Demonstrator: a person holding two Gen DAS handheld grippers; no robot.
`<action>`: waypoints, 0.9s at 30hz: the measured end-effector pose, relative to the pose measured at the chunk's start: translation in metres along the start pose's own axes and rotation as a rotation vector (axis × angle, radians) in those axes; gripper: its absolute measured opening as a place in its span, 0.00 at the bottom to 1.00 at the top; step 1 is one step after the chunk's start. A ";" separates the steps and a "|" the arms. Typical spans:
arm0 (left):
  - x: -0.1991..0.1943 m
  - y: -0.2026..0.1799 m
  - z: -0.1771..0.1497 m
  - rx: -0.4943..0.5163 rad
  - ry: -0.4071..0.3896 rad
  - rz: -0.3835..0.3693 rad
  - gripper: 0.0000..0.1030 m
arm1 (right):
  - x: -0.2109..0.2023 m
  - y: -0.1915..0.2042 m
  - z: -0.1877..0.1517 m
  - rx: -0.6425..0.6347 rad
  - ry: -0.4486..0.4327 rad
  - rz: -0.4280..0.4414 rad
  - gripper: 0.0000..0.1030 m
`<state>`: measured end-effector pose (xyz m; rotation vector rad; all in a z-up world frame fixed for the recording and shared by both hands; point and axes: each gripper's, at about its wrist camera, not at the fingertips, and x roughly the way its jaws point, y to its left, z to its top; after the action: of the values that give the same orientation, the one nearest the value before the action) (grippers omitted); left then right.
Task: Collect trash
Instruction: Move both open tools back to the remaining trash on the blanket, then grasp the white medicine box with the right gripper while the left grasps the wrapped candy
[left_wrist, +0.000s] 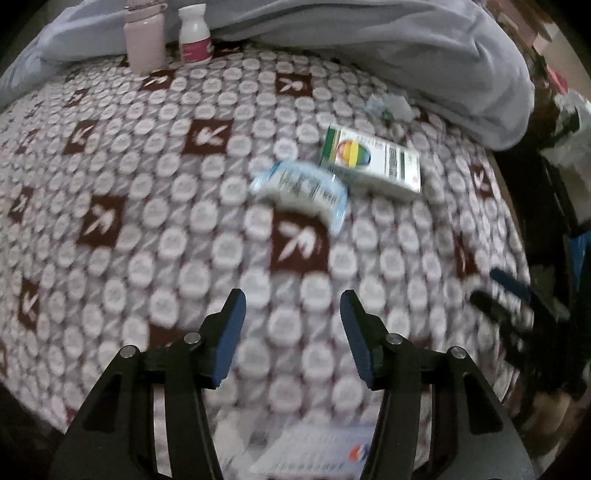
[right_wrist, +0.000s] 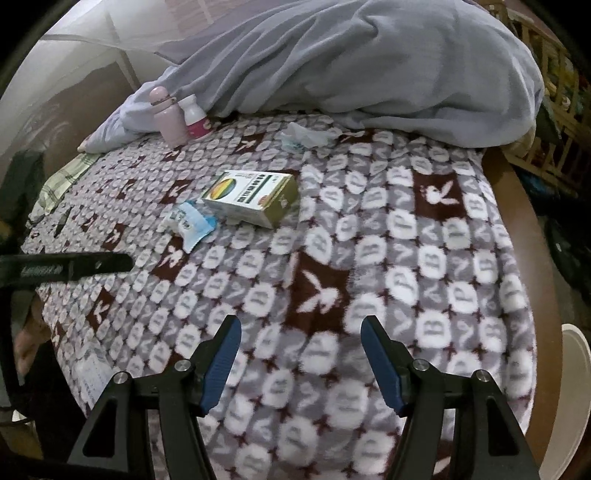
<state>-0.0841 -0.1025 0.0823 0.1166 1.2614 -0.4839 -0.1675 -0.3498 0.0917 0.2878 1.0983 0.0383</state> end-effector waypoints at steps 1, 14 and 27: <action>-0.005 0.003 -0.010 0.011 0.005 0.008 0.50 | -0.001 0.003 -0.001 -0.009 0.001 0.003 0.63; -0.017 0.046 -0.110 0.133 0.197 0.196 0.50 | -0.005 0.030 -0.014 -0.066 0.002 0.038 0.64; 0.038 -0.001 -0.043 0.093 0.062 0.020 0.50 | -0.017 0.022 -0.011 -0.043 -0.007 0.013 0.64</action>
<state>-0.1140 -0.0994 0.0333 0.2236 1.2969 -0.5253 -0.1831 -0.3287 0.1075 0.2563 1.0870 0.0721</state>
